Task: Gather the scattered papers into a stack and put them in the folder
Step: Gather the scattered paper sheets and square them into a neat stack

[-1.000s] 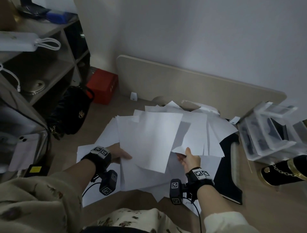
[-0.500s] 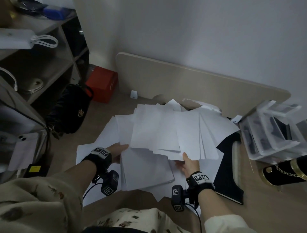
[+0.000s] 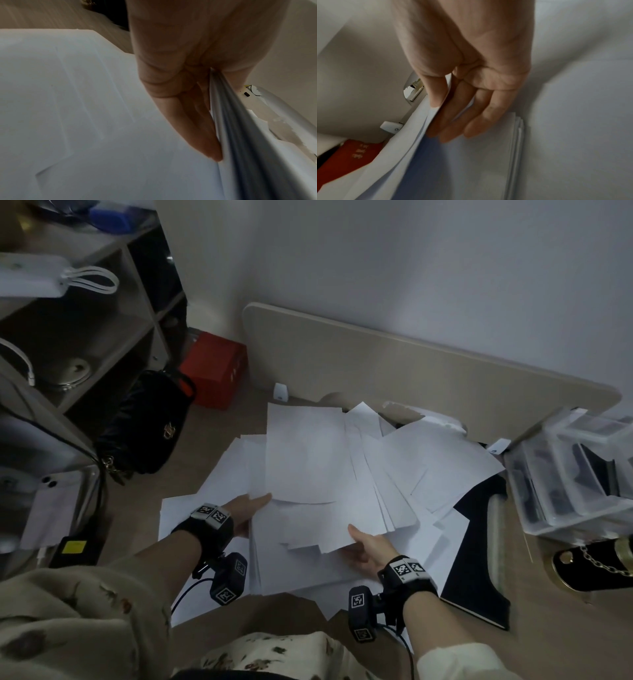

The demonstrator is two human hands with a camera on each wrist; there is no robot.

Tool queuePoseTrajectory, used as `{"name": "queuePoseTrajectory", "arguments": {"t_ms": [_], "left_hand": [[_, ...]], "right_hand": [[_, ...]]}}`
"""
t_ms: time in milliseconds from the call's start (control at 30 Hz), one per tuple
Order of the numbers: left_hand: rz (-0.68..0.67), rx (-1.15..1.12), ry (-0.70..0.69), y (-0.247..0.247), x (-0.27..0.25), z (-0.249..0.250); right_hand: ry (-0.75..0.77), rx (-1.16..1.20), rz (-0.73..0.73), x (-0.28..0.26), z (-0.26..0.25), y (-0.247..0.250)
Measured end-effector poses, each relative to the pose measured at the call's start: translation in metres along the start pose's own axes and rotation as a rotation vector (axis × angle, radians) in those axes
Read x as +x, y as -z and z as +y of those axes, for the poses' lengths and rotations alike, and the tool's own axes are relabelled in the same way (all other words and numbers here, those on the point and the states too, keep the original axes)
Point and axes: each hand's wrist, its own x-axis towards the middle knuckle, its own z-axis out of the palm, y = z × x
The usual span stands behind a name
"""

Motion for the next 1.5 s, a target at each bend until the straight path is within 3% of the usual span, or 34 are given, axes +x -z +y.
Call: {"name": "queuePoseTrajectory", "arguments": {"t_ms": [133,333,433,633,733,867,1233,1400,1500], "left_hand": [[0.096,0.039,-0.017,0.000,0.004,-0.001],[0.143,0.115,-0.018,0.004,0.014,-0.001],[0.171,0.148,0.000,0.001,0.011,0.004],[0.213,0.072,0.072,0.002,0.017,0.010],[0.300,0.160,0.112,0.004,0.031,0.007],[0.356,0.262,0.063,-0.001,0.033,0.006],[0.158,0.535,0.097,0.010,0.022,0.005],[0.028,0.365,0.112,0.014,0.021,0.003],[0.073,0.219,0.083,0.016,0.027,-0.001]], "right_hand": [[-0.041,-0.068,0.025,-0.004,-0.003,0.000],[0.197,0.083,0.437,0.017,-0.012,0.021],[0.224,0.061,0.479,0.024,-0.018,0.030],[0.205,-0.026,0.451,0.037,-0.014,0.035],[0.190,-0.063,0.386,0.038,-0.009,0.032],[0.166,-0.070,0.306,0.036,-0.005,0.027],[0.234,-0.038,0.275,0.029,-0.010,0.014],[0.108,-0.220,0.093,0.015,-0.007,0.000],[0.044,-0.305,0.001,0.009,-0.010,-0.002]]}}
